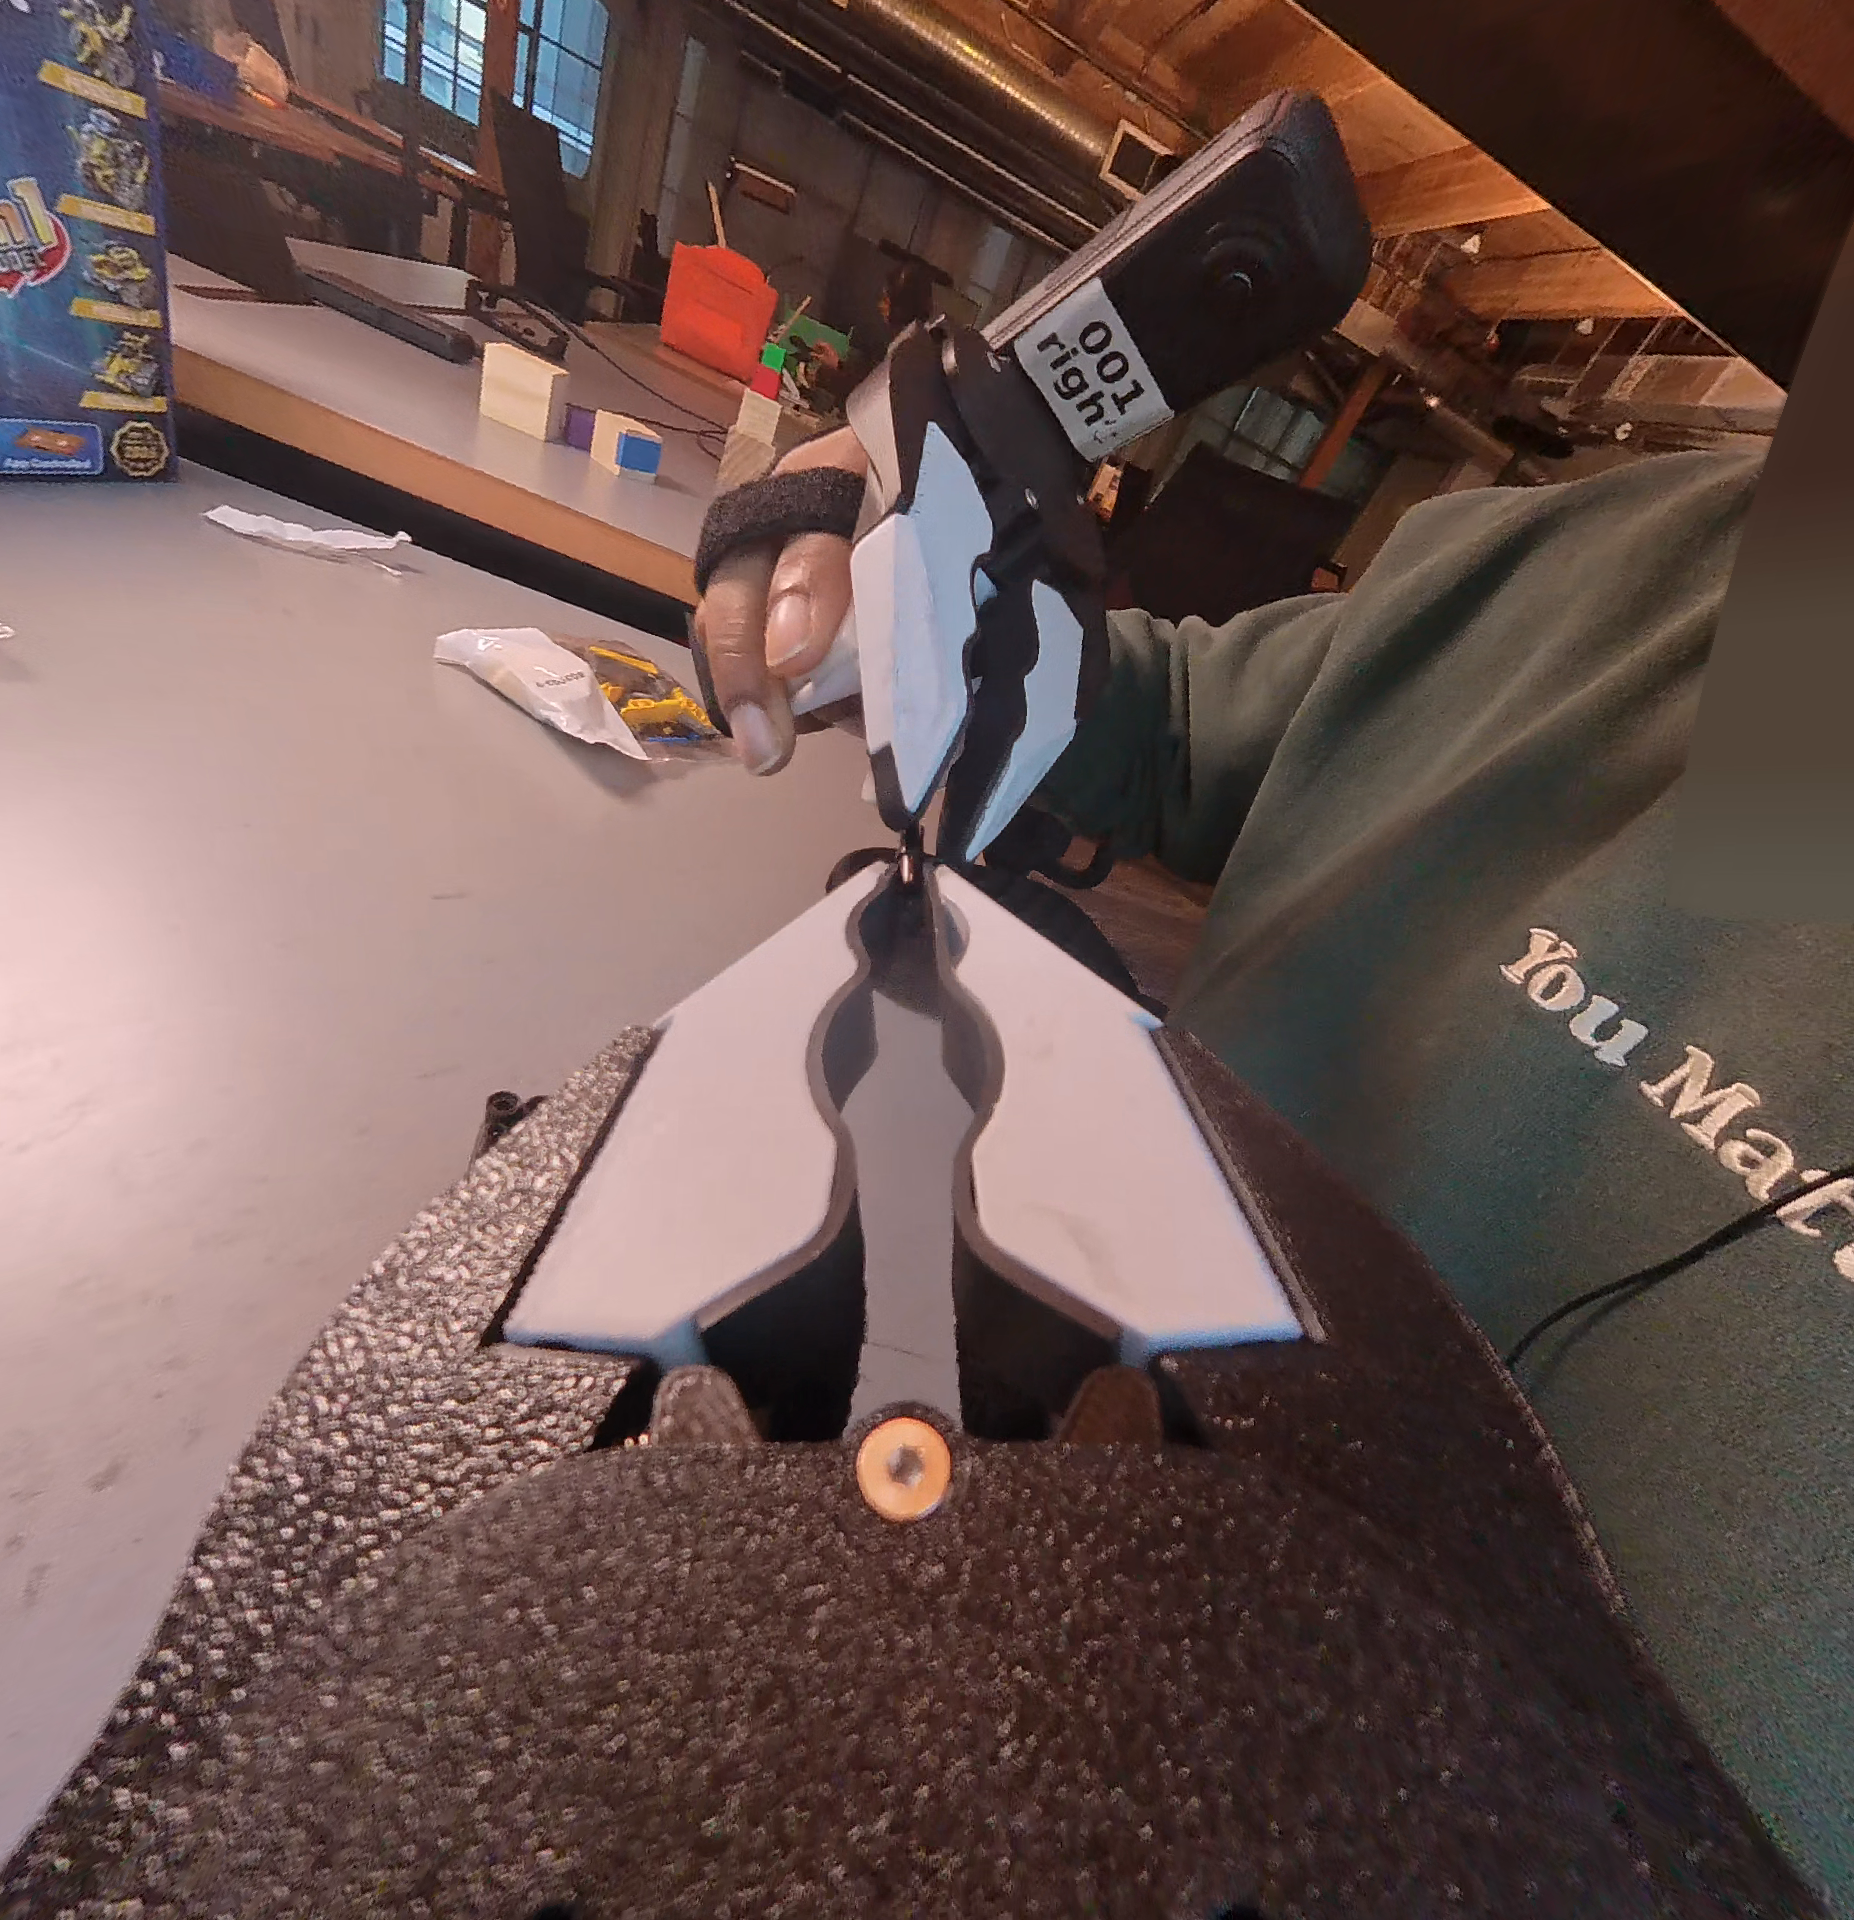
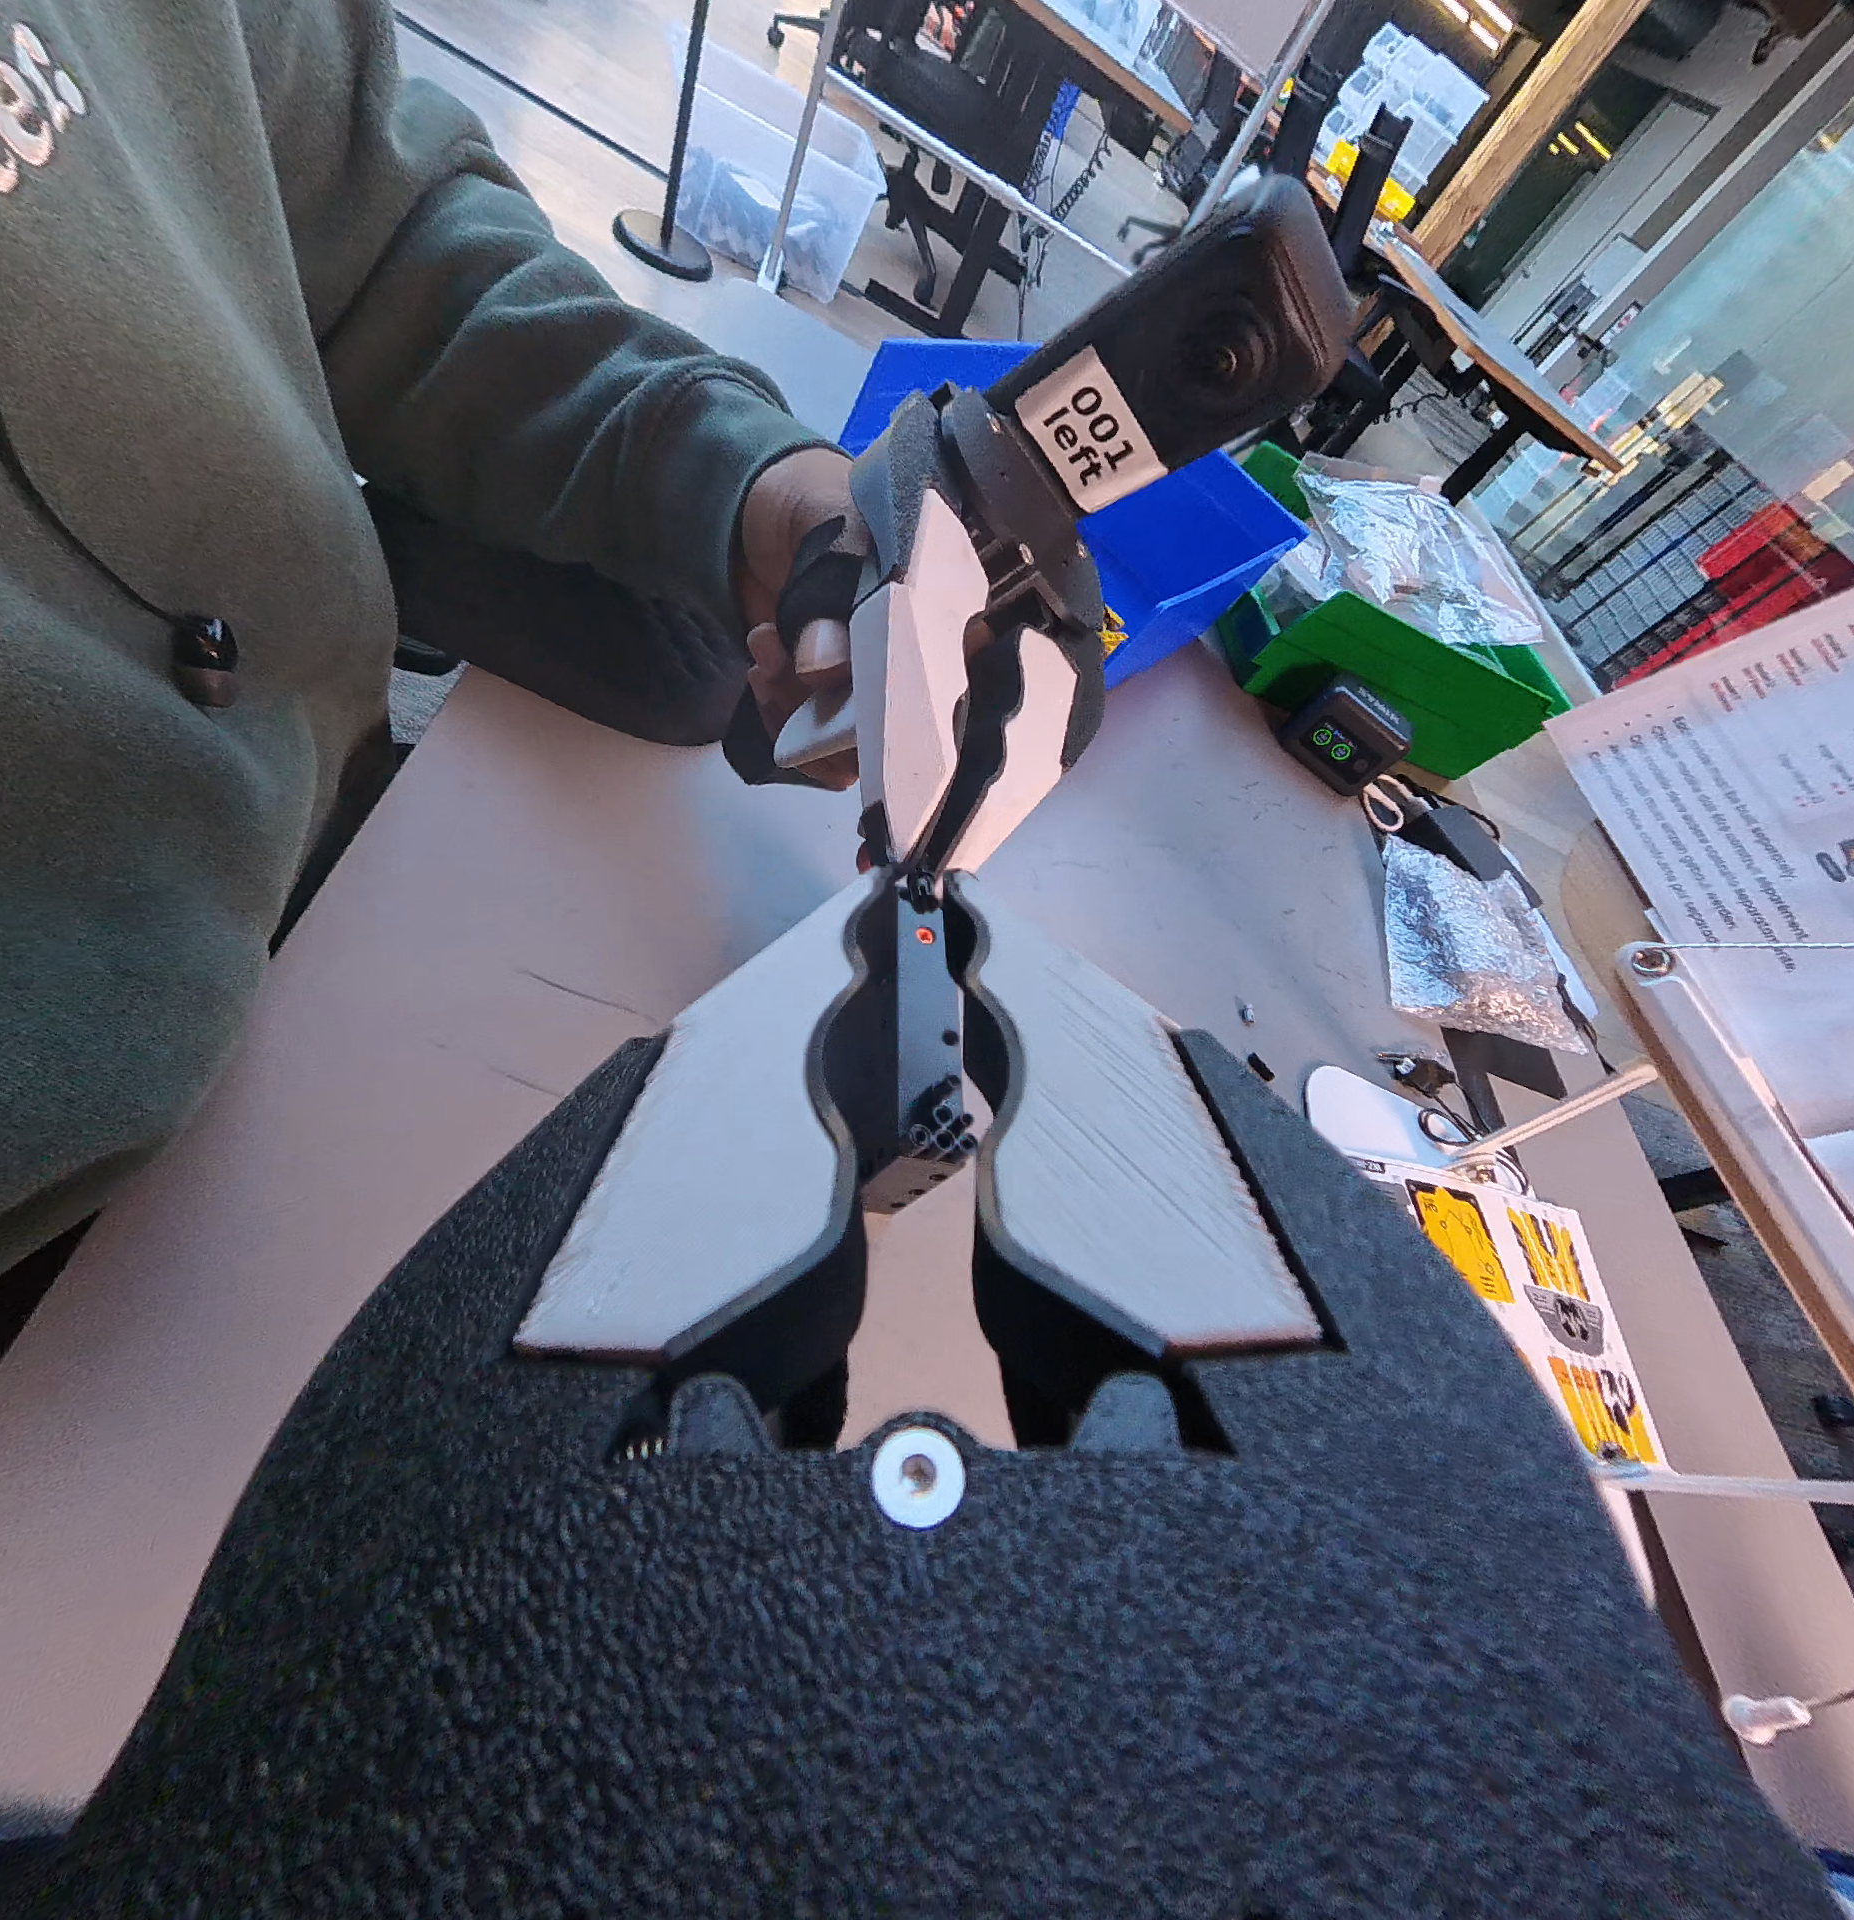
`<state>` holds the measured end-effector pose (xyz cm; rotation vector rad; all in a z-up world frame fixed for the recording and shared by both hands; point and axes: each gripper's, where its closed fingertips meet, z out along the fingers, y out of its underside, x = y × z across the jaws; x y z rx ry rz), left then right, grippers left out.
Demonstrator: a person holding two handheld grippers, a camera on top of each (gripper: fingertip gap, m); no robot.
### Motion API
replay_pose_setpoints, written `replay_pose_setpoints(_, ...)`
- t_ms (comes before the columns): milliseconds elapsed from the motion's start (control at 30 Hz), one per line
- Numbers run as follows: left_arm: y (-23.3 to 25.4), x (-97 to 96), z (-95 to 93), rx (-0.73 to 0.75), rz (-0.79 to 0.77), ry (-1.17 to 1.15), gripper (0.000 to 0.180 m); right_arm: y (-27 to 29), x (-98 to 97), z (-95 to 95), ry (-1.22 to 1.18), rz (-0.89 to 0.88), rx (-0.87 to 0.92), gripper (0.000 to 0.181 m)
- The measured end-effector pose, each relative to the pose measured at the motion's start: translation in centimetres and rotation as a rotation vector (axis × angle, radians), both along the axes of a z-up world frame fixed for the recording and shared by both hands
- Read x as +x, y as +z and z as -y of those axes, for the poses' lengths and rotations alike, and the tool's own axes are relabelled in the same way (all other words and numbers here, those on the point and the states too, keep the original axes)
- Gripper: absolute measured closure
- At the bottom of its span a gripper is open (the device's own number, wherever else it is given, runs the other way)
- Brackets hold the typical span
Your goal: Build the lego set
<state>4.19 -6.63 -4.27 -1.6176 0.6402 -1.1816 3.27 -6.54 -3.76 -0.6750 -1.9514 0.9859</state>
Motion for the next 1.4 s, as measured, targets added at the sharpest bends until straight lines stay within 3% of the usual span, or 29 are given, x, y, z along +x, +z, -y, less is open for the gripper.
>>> replay_pose_setpoints(700, -0.4, 1.0, 2.0, -0.022, 0.092, -0.130, 0.176, -1.0, 0.8, 1.9, 0.107, 0.088, 0.016, 0.177)
replay_pose_setpoints(967, -0.4, 0.6, 2.2, -0.043, 0.151, -0.154, 0.175, -1.1, 0.5, 2.2, 0.136, 0.125, -0.065, 0.179)
replay_pose_setpoints(1067, -1.2, -0.5, 1.3, 0.022, 0.001, -0.063, 0.163, -1.6, -0.1, 1.0, 0.107, 0.178, -0.057, 0.179)
replay_pose_setpoints(1200, -4.4, -4.6, -1.3, 0.122, -0.377, 0.143, 0.143, -4.1, -1.0, -2.0, 0.033, 0.339, -0.011, 0.179)
replay_pose_setpoints(1267, -6.8, -6.5, -1.9, 0.101, -0.511, 0.180, 0.134, -5.8, -1.4, -3.4, 0.001, 0.435, 0.037, 0.179)
replay_pose_setpoints(1400, -10.8, -7.5, -1.9, 0.008, -0.582, 0.167, 0.127, -8.2, -2.0, -4.6, -0.005, 0.595, 0.099, 0.179)
